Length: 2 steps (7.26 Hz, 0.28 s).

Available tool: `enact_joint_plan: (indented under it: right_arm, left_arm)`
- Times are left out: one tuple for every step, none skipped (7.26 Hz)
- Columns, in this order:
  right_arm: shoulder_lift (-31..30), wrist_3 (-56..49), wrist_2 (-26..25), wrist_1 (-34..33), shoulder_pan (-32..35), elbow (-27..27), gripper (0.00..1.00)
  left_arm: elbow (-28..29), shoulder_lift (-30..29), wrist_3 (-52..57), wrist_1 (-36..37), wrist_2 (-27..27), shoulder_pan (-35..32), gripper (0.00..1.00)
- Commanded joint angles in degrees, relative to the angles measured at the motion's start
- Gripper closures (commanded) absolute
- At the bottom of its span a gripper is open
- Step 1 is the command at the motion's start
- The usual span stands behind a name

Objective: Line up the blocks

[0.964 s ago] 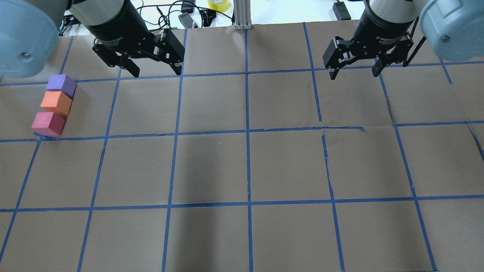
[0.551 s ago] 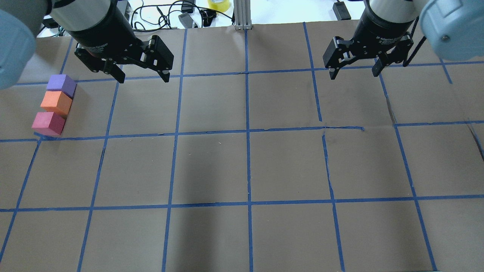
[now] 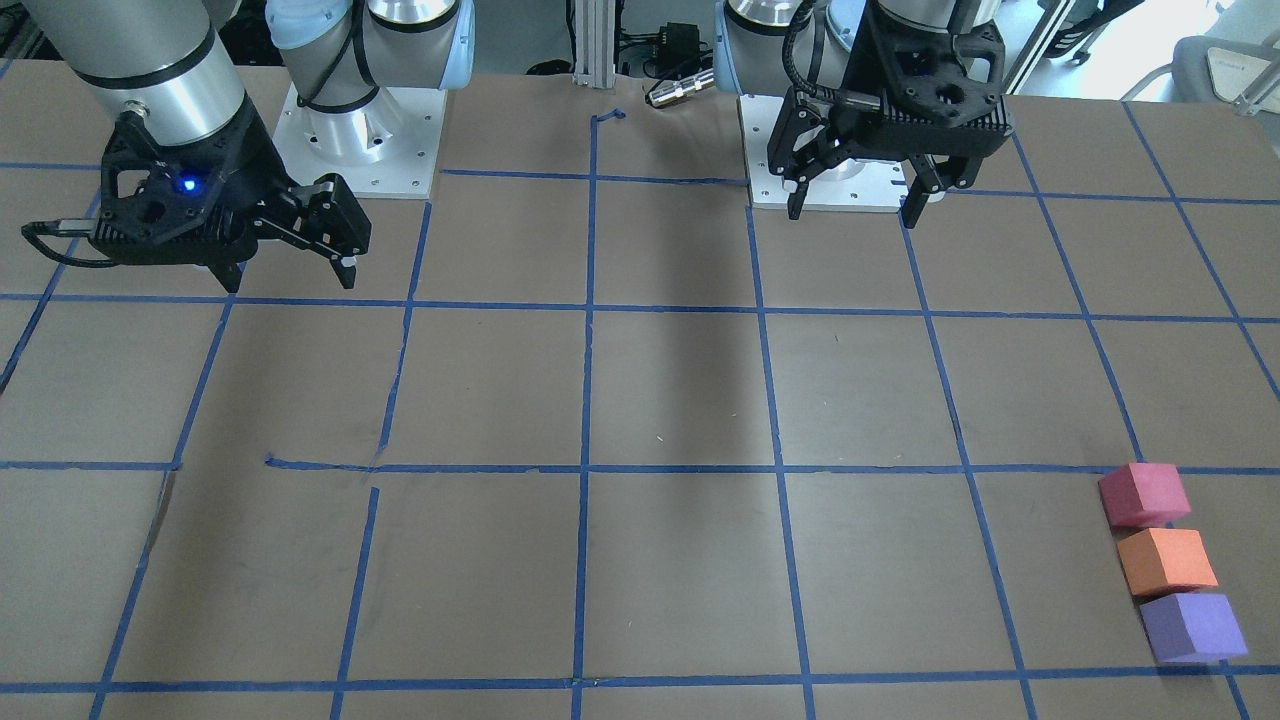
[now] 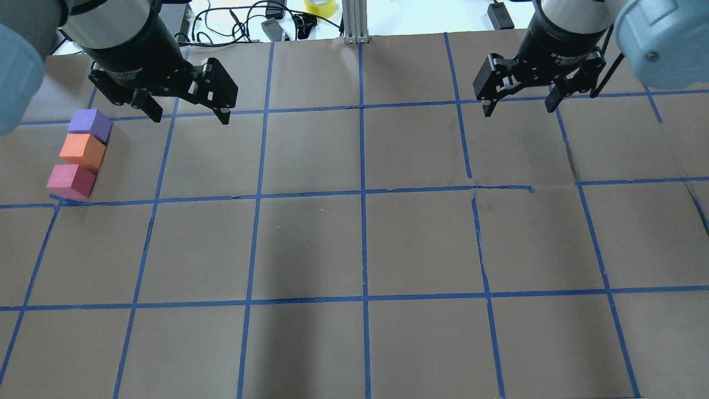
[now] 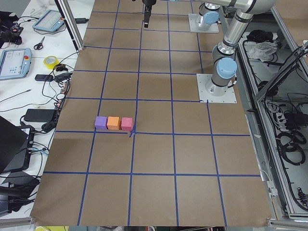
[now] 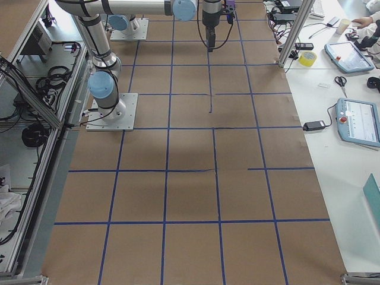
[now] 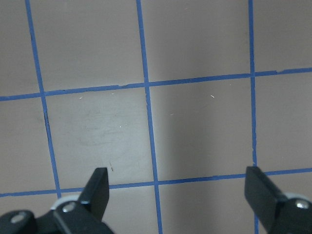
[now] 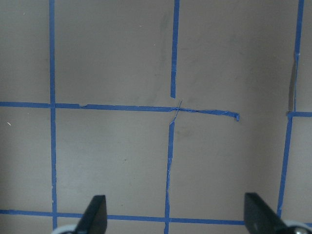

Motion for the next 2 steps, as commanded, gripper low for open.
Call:
enact_joint_plan:
  right_arm:
    - [0.0, 0.0, 0.05, 0.0, -0.09, 0.0, 0.0]
    - [0.0, 0.0, 0.05, 0.0, -0.09, 0.0, 0.0]
  left_arm:
    - [-0.1, 0.24, 0.0, -0.08, 0.13, 0.0, 0.0]
    - [-0.1, 0.24, 0.0, -0.08, 0.13, 0.0, 0.0]
